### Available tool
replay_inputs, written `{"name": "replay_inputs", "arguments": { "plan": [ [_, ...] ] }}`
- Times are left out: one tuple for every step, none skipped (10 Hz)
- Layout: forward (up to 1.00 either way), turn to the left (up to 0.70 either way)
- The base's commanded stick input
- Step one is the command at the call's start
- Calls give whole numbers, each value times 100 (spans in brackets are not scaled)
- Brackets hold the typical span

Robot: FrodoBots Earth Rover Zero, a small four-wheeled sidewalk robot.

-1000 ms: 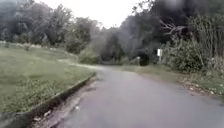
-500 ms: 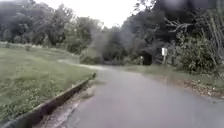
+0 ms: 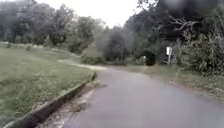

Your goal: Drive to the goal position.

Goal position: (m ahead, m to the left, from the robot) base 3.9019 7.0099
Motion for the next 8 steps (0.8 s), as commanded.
{"name": "replay_inputs", "arguments": {
  "plan": [
    [100, 0],
    [100, 0],
    [100, 0],
    [100, 0],
    [100, 0],
    [100, -40],
    [100, -40],
    [100, -40]
  ]
}}
